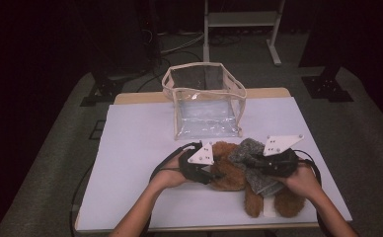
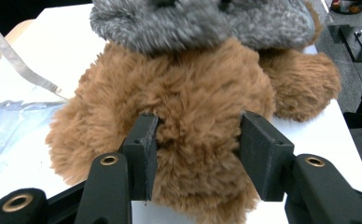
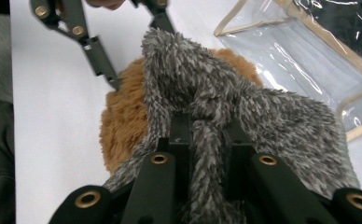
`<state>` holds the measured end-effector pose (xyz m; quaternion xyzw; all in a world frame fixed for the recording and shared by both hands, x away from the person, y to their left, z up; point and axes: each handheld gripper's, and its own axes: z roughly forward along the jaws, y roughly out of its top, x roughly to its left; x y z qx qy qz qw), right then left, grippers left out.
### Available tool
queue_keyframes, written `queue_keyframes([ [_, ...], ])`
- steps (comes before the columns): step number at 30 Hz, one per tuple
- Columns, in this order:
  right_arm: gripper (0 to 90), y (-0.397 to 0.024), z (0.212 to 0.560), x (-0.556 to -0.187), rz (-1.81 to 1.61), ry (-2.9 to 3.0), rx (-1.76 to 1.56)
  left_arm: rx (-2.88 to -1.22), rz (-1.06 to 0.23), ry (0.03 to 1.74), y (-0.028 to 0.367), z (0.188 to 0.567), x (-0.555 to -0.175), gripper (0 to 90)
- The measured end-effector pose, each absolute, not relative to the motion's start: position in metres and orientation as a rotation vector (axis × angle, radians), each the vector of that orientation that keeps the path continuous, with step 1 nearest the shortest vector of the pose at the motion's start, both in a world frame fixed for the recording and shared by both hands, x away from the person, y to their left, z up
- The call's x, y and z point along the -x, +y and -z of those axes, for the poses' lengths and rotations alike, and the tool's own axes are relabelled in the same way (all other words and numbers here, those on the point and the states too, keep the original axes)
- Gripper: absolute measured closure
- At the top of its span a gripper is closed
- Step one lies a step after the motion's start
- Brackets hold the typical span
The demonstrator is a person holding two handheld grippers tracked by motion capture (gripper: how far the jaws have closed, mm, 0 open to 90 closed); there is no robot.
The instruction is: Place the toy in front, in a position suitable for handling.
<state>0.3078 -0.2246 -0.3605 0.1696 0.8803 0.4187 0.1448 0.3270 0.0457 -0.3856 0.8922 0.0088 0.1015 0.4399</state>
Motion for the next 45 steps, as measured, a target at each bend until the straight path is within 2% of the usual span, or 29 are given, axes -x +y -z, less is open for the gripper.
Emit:
queue_keyframes([
  [9,77.3,-0.204,0.353,-0.293,-1.248,2.534,-0.373,-2.198,-0.293,0.070,0.037,0.384,-0.335,50.6],
  [18,77.4,-0.216,0.365,-0.293,-1.222,2.544,-0.412,-2.230,-0.263,0.073,0.058,0.394,-0.333,49.7],
  [23,77.3,-0.192,0.360,-0.289,-1.267,2.536,-0.333,-2.214,-0.230,0.075,0.055,0.400,-0.332,49.5],
  [29,77.4,-0.170,0.360,-0.298,-1.276,2.551,-0.317,-2.181,-0.199,0.074,0.048,0.406,-0.328,48.6],
  [37,77.4,-0.189,0.353,-0.306,-1.272,2.552,-0.416,-2.173,-0.201,0.052,0.044,0.406,-0.321,48.1],
  [45,77.2,-0.185,0.351,-0.323,-1.262,2.580,-0.454,-2.174,-0.205,0.041,0.045,0.406,-0.319,48.2],
])
